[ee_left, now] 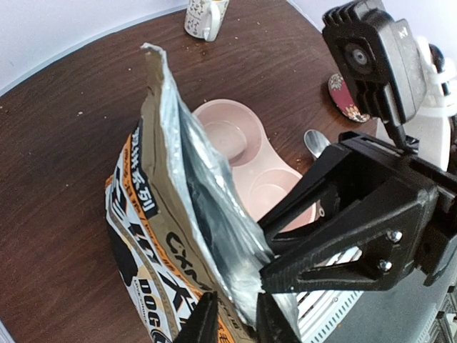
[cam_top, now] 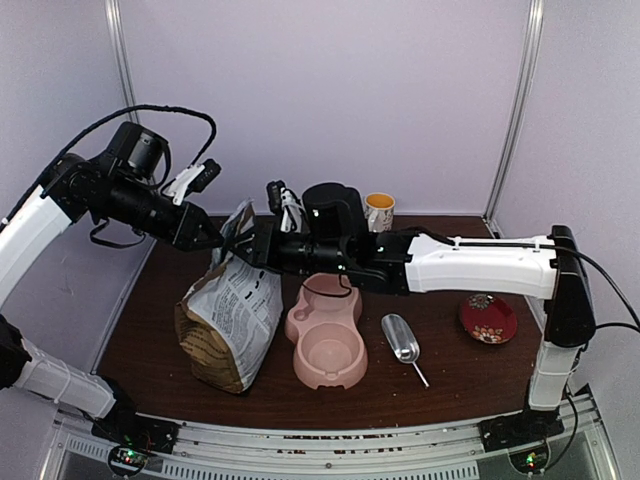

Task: Serve the pet food
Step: Open the pet food bag at the center of the board.

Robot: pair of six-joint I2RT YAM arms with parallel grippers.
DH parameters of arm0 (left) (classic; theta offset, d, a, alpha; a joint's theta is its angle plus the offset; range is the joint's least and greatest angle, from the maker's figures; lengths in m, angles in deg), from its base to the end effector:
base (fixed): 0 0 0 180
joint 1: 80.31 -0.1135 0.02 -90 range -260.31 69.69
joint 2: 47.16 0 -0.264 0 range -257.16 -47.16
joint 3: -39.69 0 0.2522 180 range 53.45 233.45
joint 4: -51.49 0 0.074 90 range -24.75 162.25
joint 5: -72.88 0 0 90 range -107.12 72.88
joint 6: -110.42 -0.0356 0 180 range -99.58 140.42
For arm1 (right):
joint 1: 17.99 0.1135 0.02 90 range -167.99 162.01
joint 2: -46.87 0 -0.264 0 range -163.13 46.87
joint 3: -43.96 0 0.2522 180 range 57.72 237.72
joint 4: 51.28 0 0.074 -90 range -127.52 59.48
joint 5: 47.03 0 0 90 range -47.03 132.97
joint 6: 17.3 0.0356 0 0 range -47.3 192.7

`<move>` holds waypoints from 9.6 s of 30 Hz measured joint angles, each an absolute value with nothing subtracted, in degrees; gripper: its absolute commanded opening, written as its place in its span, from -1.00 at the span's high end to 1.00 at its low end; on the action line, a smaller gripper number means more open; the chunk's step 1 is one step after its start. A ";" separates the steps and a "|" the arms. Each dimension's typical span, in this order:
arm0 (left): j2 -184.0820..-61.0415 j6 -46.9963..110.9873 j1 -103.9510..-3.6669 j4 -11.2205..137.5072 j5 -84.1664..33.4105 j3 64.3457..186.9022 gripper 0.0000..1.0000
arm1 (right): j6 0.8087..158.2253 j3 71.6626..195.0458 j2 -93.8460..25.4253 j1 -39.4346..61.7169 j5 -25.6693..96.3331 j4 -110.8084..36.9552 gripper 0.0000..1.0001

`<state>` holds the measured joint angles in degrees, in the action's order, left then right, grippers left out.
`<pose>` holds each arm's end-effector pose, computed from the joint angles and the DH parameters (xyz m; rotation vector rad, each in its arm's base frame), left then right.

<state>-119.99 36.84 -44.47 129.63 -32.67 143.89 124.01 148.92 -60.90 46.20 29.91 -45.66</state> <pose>0.1821 -0.1433 0.4181 0.5504 2.4213 -0.7366 0.1930 0.4176 0.3366 -0.4256 1.9885 1.6001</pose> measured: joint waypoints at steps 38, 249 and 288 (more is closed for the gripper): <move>-125.96 33.78 -44.47 129.78 -23.29 148.63 0.43 | 113.19 172.24 -66.47 44.30 36.58 -18.30 -0.11; -121.59 36.60 -40.15 147.33 -6.90 154.01 0.01 | 107.23 192.48 -73.46 48.65 43.84 12.02 -0.10; -114.55 52.73 -29.31 145.01 -11.38 145.42 0.27 | 114.63 189.77 -73.48 53.37 49.23 4.63 0.37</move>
